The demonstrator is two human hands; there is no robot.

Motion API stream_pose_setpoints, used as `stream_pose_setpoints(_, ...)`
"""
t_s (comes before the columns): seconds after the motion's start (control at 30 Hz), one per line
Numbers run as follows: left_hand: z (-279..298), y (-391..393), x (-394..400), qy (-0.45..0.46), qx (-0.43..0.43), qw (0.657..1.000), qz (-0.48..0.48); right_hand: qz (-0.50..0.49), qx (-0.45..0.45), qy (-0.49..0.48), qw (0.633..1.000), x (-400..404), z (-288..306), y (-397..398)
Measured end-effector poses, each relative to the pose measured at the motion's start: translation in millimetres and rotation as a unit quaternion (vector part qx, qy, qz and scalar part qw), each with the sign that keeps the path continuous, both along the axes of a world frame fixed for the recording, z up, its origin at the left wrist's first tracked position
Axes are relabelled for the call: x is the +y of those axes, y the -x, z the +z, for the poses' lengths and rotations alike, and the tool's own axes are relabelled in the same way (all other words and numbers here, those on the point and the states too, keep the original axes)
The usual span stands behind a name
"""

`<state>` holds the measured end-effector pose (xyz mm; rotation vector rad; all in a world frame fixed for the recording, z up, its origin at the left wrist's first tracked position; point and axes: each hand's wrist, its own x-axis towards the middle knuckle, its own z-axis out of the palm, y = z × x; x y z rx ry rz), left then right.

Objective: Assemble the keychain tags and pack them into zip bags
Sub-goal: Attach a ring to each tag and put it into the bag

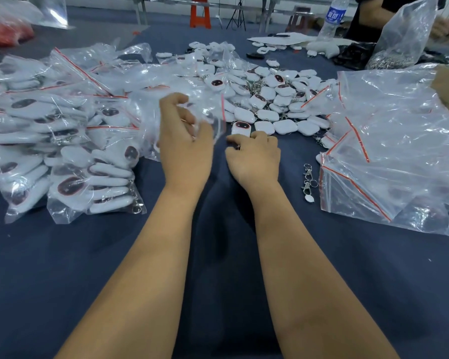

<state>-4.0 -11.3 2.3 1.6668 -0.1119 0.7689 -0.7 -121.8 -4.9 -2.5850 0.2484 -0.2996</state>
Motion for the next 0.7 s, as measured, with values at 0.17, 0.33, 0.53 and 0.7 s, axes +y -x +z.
stream_pose_setpoints(0.17,-12.1,-12.4,0.6,-0.219,0.171,0.956,-0.090,-0.035,-0.039,0.019,0.998,-1.4,1.7,0.2)
stream_pose_setpoints(0.33,-11.6,-13.4,2.1,-0.213,0.173,0.961,-0.043,-0.067,-0.040,-0.164,0.983,-1.2,7.2,6.3)
stream_pose_setpoints(0.53,-12.5,-15.1,5.3,-0.238,0.206,0.949,0.007,-0.098,-0.050,-0.188,0.976,0.3,11.4,5.7)
stream_pose_setpoints(0.7,-14.3,-15.4,6.2,-0.235,0.201,0.951,0.004,-0.090,-0.006,-0.031,0.995,-1.1,0.4,0.9)
